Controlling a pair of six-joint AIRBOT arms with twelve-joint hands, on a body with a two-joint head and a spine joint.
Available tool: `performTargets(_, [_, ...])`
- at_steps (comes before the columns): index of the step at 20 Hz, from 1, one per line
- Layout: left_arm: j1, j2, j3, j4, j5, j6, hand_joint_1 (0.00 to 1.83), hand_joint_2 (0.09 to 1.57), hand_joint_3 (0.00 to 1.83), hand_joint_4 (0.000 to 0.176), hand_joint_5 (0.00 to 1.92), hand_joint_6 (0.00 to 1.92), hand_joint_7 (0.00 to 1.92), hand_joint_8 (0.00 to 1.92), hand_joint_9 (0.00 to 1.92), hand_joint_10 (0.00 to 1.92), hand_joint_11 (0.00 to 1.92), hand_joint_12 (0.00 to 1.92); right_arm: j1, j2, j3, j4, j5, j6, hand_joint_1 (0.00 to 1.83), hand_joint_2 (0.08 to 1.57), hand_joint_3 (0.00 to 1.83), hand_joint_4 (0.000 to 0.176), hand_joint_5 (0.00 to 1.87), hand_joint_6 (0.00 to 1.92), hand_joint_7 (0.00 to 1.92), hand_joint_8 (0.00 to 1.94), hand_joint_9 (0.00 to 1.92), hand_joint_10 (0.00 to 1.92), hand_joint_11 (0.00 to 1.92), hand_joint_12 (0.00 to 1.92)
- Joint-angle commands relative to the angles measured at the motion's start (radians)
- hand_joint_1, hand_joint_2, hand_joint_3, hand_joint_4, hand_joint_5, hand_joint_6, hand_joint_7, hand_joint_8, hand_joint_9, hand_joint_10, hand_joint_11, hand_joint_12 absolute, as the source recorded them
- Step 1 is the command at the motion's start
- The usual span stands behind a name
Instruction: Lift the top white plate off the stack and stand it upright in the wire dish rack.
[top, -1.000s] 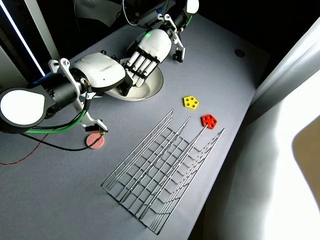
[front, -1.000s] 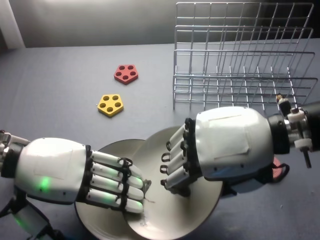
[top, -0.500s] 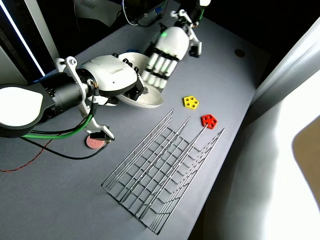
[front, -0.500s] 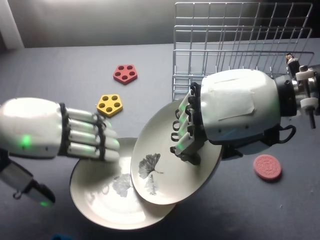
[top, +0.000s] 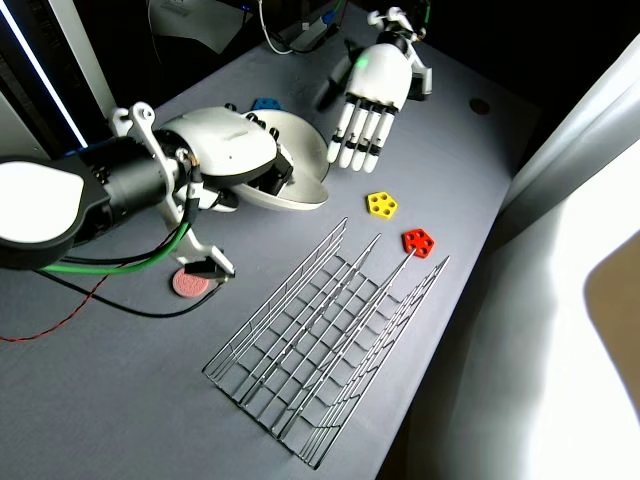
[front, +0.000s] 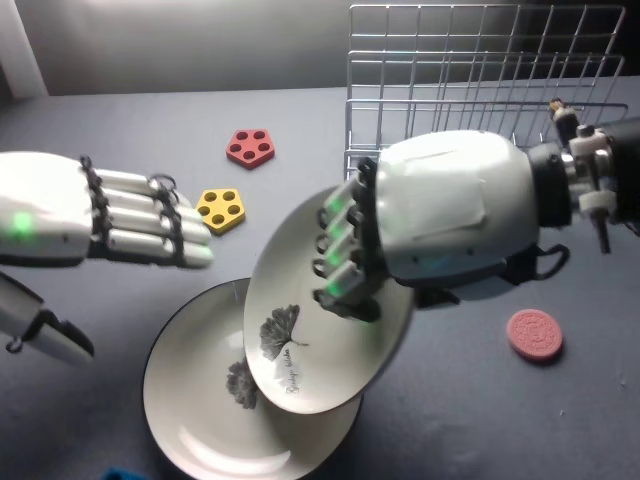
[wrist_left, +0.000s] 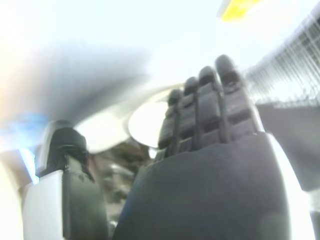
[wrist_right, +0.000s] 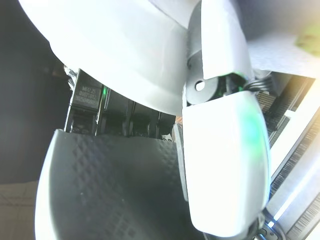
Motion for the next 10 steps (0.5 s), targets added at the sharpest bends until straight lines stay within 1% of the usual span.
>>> performTargets(1, [-0.021,0.011,0.008,-0.084,-0.069,-0.007,0.38,1.05,0.0,0.0,0.12,0.01,0.12,0.01,0.13,0.01,0.0,0.52,0.02,0.007,-0.004,0.082,0.05,-0.005,1.48,1.15,0.0,0.0,0.75,1.27,0.88,0.83,0.93,1.01,0.75,1.6])
performTargets(3, [-0.022,0.012,0.031,-0.09,-0.077,-0.014,0.37,1.04,0.0,0.0,0.11,0.0,0.13,0.0,0.16,0.01,0.0,0.57,0.032,0.005,-0.005,0.098,0.05,-0.005,1.48,1.15,0.0,0.0,0.74,1.29,0.88,0.86,0.91,1.03,0.73,1.62])
performTargets(4, [-0.023,0.012,0.041,-0.092,-0.081,-0.016,0.35,1.05,0.0,0.0,0.09,0.0,0.11,0.0,0.13,0.0,0.0,0.55,0.034,0.005,-0.005,0.103,0.05,-0.004,1.48,1.16,0.0,0.0,0.73,1.3,0.87,0.87,0.9,1.05,0.71,1.64])
performTargets(5, [-0.024,0.012,0.051,-0.098,-0.086,-0.021,0.35,1.06,0.0,0.0,0.07,0.0,0.09,0.0,0.11,0.0,0.0,0.49,0.036,0.005,-0.005,0.105,0.05,-0.001,1.48,1.15,0.0,0.0,0.74,1.28,0.87,0.86,0.92,1.02,0.72,1.63])
performTargets(6, [-0.025,0.012,0.064,-0.105,-0.093,-0.026,0.26,1.08,0.01,0.0,0.06,0.0,0.07,0.0,0.09,0.0,0.0,0.46,0.039,0.005,-0.005,0.106,0.051,0.002,1.48,1.15,0.0,0.0,0.75,1.28,0.88,0.85,0.92,1.02,0.72,1.62])
performTargets(7, [-0.025,0.012,0.073,-0.11,-0.096,-0.03,0.33,1.06,0.0,0.0,0.09,0.01,0.1,0.01,0.11,0.01,0.0,0.5,0.042,0.005,-0.003,0.106,0.052,0.005,1.48,1.15,0.0,0.0,0.76,1.26,0.89,0.82,0.94,1.0,0.72,1.62])
performTargets(8, [-0.025,0.011,0.085,-0.116,-0.101,-0.031,0.34,1.05,0.0,0.0,0.1,0.01,0.1,0.01,0.12,0.01,0.0,0.52,0.048,0.005,0.004,0.106,0.056,0.014,1.48,1.15,0.0,0.0,0.75,1.26,0.9,0.82,0.95,0.99,0.72,1.62])
performTargets(9, [-0.025,0.011,0.092,-0.118,-0.103,-0.031,0.33,1.06,0.0,0.0,0.08,0.0,0.08,0.0,0.1,0.0,0.0,0.48,0.054,0.005,0.01,0.106,0.056,0.023,1.48,1.15,0.0,0.0,0.76,1.28,0.87,0.85,0.93,1.0,0.73,1.61])
performTargets(10, [-0.025,0.011,0.099,-0.123,-0.106,-0.031,0.36,1.04,0.0,0.0,0.1,0.0,0.11,0.01,0.13,0.01,0.0,0.55,0.065,0.005,0.017,0.107,0.06,0.032,1.48,1.16,0.0,0.0,0.75,1.29,0.85,0.89,0.9,1.04,0.71,1.63])
